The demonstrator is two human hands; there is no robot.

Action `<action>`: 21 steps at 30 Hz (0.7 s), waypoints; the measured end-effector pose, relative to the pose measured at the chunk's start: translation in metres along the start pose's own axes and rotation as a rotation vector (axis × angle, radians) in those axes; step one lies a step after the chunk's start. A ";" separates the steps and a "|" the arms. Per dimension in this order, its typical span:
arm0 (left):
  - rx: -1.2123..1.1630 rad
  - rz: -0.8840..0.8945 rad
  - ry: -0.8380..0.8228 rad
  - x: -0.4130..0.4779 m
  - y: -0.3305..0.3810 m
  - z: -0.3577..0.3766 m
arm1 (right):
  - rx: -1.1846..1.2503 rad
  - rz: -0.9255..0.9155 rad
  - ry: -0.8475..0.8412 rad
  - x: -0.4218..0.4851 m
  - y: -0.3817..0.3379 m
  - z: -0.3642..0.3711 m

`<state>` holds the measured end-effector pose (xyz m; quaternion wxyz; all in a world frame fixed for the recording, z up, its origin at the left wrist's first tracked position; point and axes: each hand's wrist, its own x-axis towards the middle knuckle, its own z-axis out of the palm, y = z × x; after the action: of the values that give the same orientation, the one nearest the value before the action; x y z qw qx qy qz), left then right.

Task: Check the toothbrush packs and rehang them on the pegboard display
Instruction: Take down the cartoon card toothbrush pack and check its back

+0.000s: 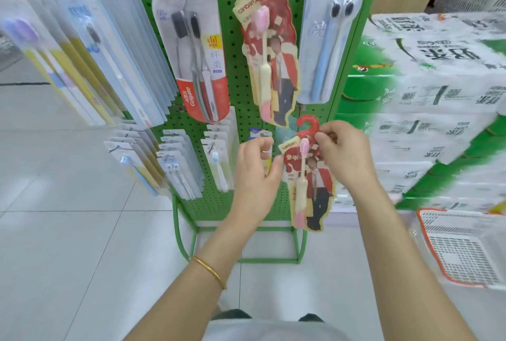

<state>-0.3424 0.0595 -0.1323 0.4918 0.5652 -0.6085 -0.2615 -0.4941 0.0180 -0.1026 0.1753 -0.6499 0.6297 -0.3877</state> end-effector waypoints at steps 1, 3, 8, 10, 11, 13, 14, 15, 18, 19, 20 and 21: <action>-0.004 -0.054 -0.044 -0.003 -0.006 0.003 | 0.046 0.032 -0.039 -0.004 0.004 0.004; -0.038 -0.180 -0.135 -0.010 -0.011 0.006 | 0.144 0.088 -0.113 -0.011 0.011 0.014; -0.248 -0.349 -0.148 -0.021 -0.011 0.010 | 0.257 0.124 -0.235 -0.026 0.014 0.038; -0.247 -0.357 -0.108 -0.021 -0.015 0.009 | 0.304 0.141 -0.247 -0.029 0.013 0.044; -0.248 -0.367 -0.085 -0.020 -0.017 0.007 | 0.354 0.167 -0.253 -0.031 0.012 0.046; -0.290 -0.414 -0.044 -0.018 -0.022 0.003 | 0.423 0.225 -0.267 -0.034 0.012 0.050; -0.327 -0.448 -0.023 -0.017 -0.024 0.001 | 0.420 0.241 -0.288 -0.037 0.014 0.052; -0.348 -0.469 -0.008 -0.016 -0.027 -0.001 | 0.403 0.246 -0.322 -0.040 0.015 0.054; -0.337 -0.437 -0.025 -0.014 -0.037 -0.004 | 0.394 0.252 -0.403 -0.049 0.018 0.066; -0.319 -0.417 -0.043 -0.014 -0.040 -0.005 | 0.423 0.272 -0.395 -0.051 0.018 0.069; -0.289 -0.401 -0.052 -0.015 -0.045 -0.004 | 0.441 0.287 -0.373 -0.052 0.017 0.072; -0.244 -0.394 -0.057 -0.017 -0.047 -0.004 | 0.447 0.299 -0.348 -0.052 0.016 0.075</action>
<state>-0.3201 0.0657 -0.1769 0.4786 0.6017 -0.4640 -0.4401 -0.4464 0.0458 -0.1767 0.4737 -0.5522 0.5780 -0.3696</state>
